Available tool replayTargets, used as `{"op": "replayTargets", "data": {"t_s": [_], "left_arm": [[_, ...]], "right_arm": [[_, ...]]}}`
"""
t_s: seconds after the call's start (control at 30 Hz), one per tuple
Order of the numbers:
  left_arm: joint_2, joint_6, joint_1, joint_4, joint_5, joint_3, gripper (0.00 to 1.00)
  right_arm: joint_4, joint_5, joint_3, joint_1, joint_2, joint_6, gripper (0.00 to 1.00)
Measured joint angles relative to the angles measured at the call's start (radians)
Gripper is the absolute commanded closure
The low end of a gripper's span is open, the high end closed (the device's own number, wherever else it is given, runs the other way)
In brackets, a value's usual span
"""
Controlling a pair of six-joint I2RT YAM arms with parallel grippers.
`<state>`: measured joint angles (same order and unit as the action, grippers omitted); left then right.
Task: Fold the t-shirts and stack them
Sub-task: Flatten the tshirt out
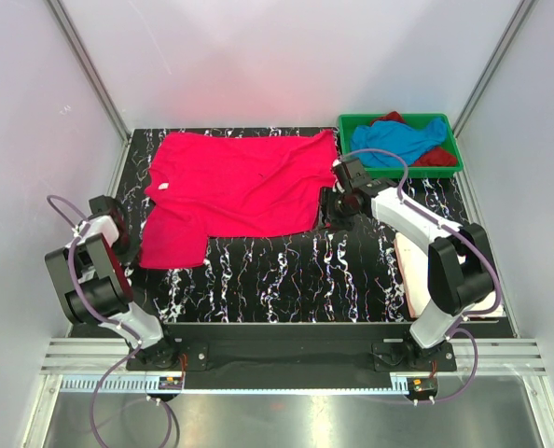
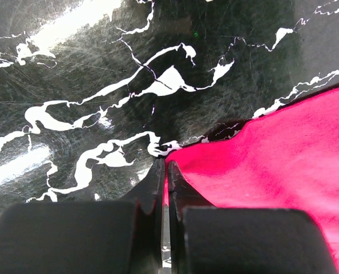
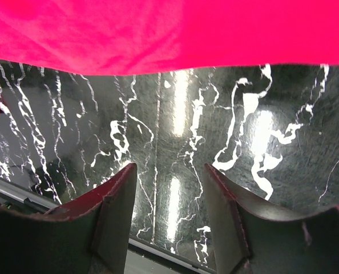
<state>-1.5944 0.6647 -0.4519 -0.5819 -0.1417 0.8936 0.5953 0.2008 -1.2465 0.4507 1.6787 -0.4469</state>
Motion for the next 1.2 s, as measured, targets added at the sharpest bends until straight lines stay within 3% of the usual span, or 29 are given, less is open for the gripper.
{"op": "replayTargets", "data": {"t_s": [0.2,0.4,0.53,0.77,1.2], "left_arm": [[0.047,0.01,0.047,-0.02,-0.029,-0.028,1.0],[0.227,0.021,0.164,-0.061,-0.044,-0.099,1.0],[0.325,0.027,0.2,-0.074,-0.052,-0.112,1.0],[0.409,0.041,0.254,-0.078,-0.091,-0.127,1.0],[0.431,0.071,0.304,-0.078,-0.092,-0.18,1.0]], "right_arm": [[-0.021,0.01,0.08,-0.074,0.001,-0.108,0.52],[-0.042,-0.016,0.168,-0.259,0.014,-0.267,0.41],[-0.045,-0.073,0.151,-0.257,0.02,-0.312,0.38],[-0.027,-0.186,0.086,-0.253,0.119,-0.383,0.41],[0.0,-0.291,-0.058,-0.234,0.242,-0.512,0.47]]}}
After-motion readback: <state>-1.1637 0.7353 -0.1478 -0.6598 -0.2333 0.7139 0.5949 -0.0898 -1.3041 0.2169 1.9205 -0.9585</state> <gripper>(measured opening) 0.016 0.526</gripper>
